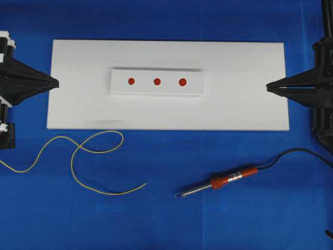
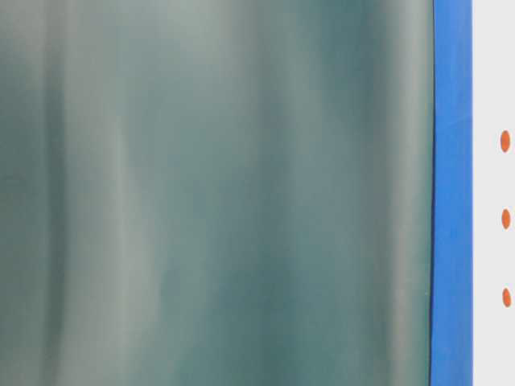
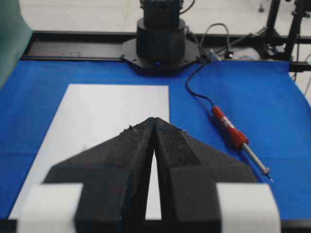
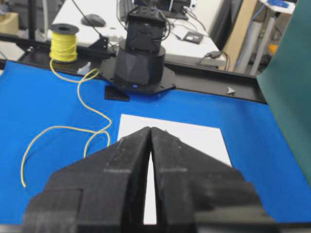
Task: Touch the tip of the soldering iron to the tip of the solder at the mark.
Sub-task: 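Lower left gripper onto yellow solder wire and right onto red soldering iron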
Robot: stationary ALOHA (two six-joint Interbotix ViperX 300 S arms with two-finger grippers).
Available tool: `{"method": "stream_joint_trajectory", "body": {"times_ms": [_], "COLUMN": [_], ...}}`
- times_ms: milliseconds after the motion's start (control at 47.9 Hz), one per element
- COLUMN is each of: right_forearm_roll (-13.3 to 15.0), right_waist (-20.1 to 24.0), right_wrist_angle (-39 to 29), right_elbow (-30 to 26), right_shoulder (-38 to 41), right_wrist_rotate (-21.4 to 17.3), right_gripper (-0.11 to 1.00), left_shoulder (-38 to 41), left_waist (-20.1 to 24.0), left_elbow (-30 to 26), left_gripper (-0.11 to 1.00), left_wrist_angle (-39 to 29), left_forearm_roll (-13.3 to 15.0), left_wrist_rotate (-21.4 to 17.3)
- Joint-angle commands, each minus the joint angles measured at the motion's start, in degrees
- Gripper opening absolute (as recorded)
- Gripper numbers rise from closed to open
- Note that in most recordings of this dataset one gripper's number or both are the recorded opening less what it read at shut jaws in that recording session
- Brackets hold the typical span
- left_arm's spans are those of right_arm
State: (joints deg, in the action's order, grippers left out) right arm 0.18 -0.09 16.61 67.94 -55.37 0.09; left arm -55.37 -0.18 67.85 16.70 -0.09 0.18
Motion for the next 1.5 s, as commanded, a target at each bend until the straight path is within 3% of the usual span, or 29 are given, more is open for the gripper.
{"method": "stream_joint_trajectory", "body": {"times_ms": [0, 125, 543, 647, 731, 877, 960, 1148, 1482], "right_forearm_roll": [-0.26, -0.35, -0.26, -0.35, -0.35, -0.44, -0.44, -1.41, -4.04], "right_waist": [0.44, 1.49, 12.74, 15.64, 17.84, 21.45, 22.24, 22.59, 23.99], "right_wrist_angle": [0.18, -2.29, -4.57, -4.66, -4.66, -4.66, -4.57, -3.25, 9.93], "right_elbow": [-1.49, -2.11, -1.85, -1.85, -1.58, -1.41, -1.41, -1.23, 0.09], "right_shoulder": [0.53, 1.41, 5.27, 6.68, 8.09, 12.48, 16.08, 23.55, 40.52], "right_wrist_rotate": [-0.53, -1.23, -5.98, -7.91, -9.58, -11.69, -12.04, -12.04, -12.04], "right_gripper": [0.0, -0.06, -0.03, 0.09, 0.27, 0.73, 0.92, 0.9, 0.9], "left_shoulder": [0.53, 0.62, 6.86, 9.76, 13.1, 20.3, 24.26, 34.45, 49.31], "left_waist": [-0.09, -1.14, -12.48, -15.38, -17.84, -22.59, -24.43, -26.54, -26.63], "left_elbow": [-1.32, -1.23, -1.05, -1.14, -1.14, -1.85, -2.64, -5.36, -8.44], "left_gripper": [0.0, 0.0, 0.0, 0.05, 0.25, 0.7, 0.87, 0.87, 0.86], "left_wrist_angle": [-1.49, -1.76, 1.14, 2.55, 3.52, 4.83, 5.01, 5.36, 10.55], "left_forearm_roll": [0.26, 0.18, 0.09, 0.18, 0.18, 0.18, 0.18, 0.26, 0.26], "left_wrist_rotate": [0.35, 0.7, 0.88, 1.58, 2.37, 2.81, 2.99, 5.1, 9.32]}}
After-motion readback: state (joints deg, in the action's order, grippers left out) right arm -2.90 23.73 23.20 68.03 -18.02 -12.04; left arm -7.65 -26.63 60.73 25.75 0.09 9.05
